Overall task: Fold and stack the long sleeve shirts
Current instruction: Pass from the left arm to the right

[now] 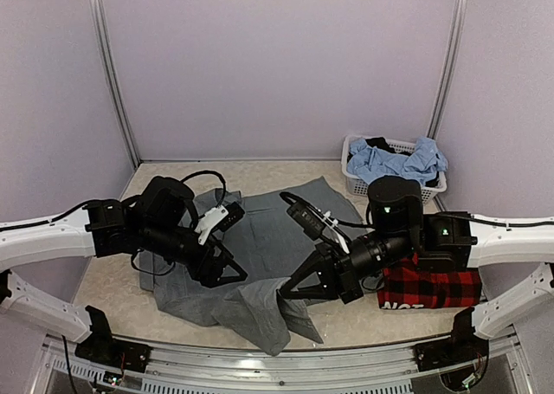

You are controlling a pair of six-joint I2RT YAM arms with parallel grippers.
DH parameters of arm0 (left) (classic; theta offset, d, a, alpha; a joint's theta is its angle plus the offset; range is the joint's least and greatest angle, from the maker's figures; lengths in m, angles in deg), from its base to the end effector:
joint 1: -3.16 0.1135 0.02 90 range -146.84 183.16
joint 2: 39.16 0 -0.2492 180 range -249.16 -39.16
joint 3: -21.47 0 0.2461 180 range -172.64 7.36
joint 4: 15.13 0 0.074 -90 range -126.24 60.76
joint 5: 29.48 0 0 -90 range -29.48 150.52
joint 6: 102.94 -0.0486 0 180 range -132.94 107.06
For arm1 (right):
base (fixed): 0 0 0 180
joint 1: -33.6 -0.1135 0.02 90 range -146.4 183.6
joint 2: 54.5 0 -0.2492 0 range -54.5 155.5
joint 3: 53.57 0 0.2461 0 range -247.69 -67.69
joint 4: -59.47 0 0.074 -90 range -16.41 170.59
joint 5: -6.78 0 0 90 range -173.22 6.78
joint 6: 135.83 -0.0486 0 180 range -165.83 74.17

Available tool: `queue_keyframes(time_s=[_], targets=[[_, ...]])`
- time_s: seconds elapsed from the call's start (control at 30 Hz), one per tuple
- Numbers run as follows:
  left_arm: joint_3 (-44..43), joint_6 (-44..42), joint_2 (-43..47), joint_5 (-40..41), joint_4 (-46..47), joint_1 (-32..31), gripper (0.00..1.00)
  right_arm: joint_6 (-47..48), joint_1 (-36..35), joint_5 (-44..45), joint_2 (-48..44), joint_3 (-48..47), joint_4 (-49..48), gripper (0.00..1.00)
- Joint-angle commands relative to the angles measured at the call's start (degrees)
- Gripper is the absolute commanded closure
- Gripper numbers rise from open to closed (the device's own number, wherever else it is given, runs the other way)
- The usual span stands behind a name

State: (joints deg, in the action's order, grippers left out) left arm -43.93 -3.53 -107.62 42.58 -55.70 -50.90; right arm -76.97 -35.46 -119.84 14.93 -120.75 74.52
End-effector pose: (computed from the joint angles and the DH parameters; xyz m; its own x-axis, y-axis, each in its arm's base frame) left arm 0.1412 -0.2203 0.2492 -0.5469 0.4893 -0.6793 0.8228 0.4641 -0.3280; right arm 0.0752 0.2777 0.3035 -0.5839 -0.3644 -0.7255 -0.7608 -0.0661 0.6456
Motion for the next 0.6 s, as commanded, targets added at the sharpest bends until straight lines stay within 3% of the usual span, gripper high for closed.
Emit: queue_keyframes(time_s=[0.0,0.2,0.37,0.47,0.57], targets=[[2.8,0.1,4.7,-4.2,8.0,0.2,0.23,5.9,0.9,1.1,3.2,-6.8,10.7,1.00],[6.2,4.0,8.7,-8.8,16.2,0.3,0.19,20.9,1.1,16.7,4.1,-12.5,23.6,1.00],[8.5,7.1,8.6,-9.4,21.8,1.3,0.17,30.2,1.1,37.3,6.2,-15.1,29.9,1.00],[8.9,8.0,7.9,-10.5,23.2,3.7,0.16,37.3,1.1,44.8,6.9,-14.7,28.6,1.00],[9.0,8.7,7.2,-12.5,24.7,6.5,0.15,46.6,1.0,46.9,5.7,-11.1,22.0,1.00]])
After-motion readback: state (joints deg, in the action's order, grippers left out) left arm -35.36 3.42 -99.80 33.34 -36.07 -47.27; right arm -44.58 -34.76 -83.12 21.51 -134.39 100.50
